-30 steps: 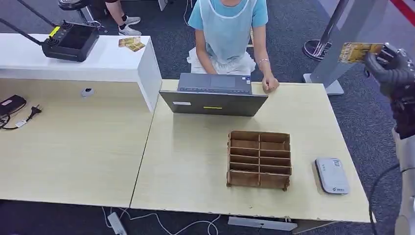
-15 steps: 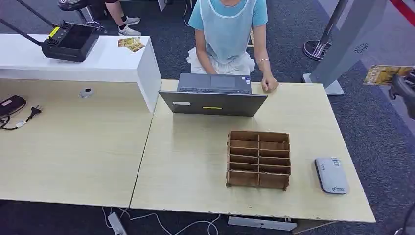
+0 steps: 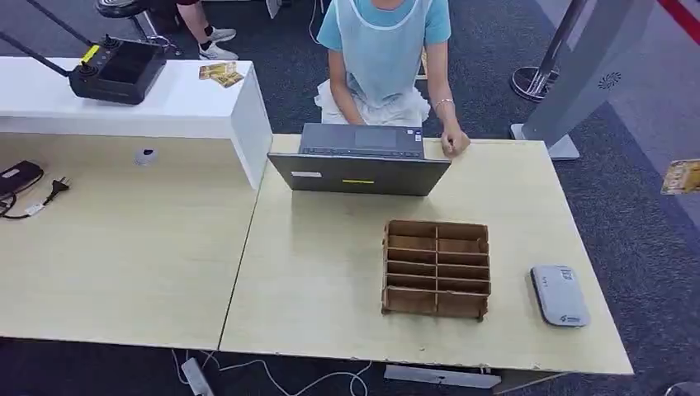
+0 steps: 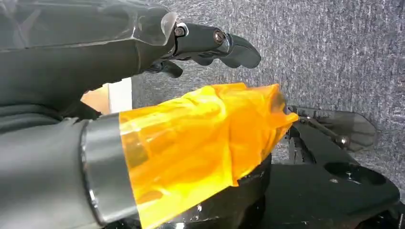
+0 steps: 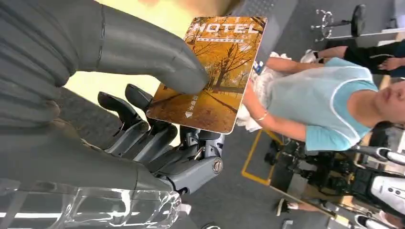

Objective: Pass the card to the sensor for recognition and then transmit it.

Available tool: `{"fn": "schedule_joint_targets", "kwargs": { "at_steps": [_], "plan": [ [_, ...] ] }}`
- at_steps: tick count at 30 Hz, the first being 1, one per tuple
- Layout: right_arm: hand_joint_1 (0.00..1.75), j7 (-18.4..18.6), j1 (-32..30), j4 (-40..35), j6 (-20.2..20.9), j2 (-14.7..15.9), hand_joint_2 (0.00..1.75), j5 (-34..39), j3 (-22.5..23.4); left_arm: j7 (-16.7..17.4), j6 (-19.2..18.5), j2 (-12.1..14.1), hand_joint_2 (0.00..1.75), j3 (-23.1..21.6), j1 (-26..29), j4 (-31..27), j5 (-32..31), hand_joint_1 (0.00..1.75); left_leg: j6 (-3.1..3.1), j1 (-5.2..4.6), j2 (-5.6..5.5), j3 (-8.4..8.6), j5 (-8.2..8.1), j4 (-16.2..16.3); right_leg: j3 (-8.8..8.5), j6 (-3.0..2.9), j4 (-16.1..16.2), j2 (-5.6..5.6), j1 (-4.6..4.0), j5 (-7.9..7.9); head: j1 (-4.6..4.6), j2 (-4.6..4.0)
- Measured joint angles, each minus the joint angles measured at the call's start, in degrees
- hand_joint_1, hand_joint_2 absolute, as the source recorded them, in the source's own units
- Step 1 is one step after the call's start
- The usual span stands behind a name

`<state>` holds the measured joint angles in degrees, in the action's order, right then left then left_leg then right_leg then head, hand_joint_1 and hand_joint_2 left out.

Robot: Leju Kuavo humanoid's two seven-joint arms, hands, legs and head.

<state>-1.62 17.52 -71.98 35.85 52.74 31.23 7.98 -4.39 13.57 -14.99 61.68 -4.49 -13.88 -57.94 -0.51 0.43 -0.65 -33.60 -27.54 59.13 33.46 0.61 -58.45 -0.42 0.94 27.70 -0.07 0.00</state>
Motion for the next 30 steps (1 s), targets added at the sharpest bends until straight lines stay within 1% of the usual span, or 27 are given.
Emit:
{"fn": "schedule_joint_targets", "kwargs": {
  "at_steps": [8,14,20,24,30],
  "plan": [
    [1.75,0.85,-8.58,-3.54,1.16,4.26,1.75,1.11,1.73,-0.02,0.02,0.00,0.00,0.07,0.00,0.00,-0.68,0.00,0.00,0.00,-0.01,0.01,0.01,-0.01,-0.01,0.00,-0.01,-0.03,0.00,0.00,0.02,0.00],
    [1.75,2.10,-12.79,-5.57,1.29,6.68,1.75,2.32,2.53,-0.02,0.02,0.00,0.00,0.07,-0.01,0.00,-0.79,0.00,0.00,0.00,-0.01,0.01,0.01,-0.01,-0.01,0.00,0.00,-0.01,0.00,0.00,0.02,0.00],
    [1.75,2.82,-16.06,-6.51,1.20,7.86,1.75,2.47,2.77,0.00,0.00,0.00,0.00,0.07,-0.01,0.00,-1.36,0.00,0.00,0.00,-0.01,0.01,0.01,-0.01,-0.01,0.00,0.00,-0.01,0.00,0.00,0.02,0.00],
    [1.75,3.41,-17.56,-6.51,1.01,7.93,1.75,1.99,2.71,0.15,0.02,0.00,0.00,0.07,-0.01,0.00,-1.64,0.00,0.00,0.00,0.00,0.02,0.01,-0.01,-0.01,0.00,0.00,0.01,0.00,0.00,0.02,0.00],
    [1.75,3.91,-18.20,-5.99,-0.17,7.93,1.75,-0.19,1.36,0.37,0.02,0.00,0.00,0.07,-0.05,0.20,-1.81,0.00,0.00,0.00,0.00,0.03,0.01,-0.01,-0.01,0.00,0.00,0.02,0.00,0.00,0.02,0.00]
  ]
}}
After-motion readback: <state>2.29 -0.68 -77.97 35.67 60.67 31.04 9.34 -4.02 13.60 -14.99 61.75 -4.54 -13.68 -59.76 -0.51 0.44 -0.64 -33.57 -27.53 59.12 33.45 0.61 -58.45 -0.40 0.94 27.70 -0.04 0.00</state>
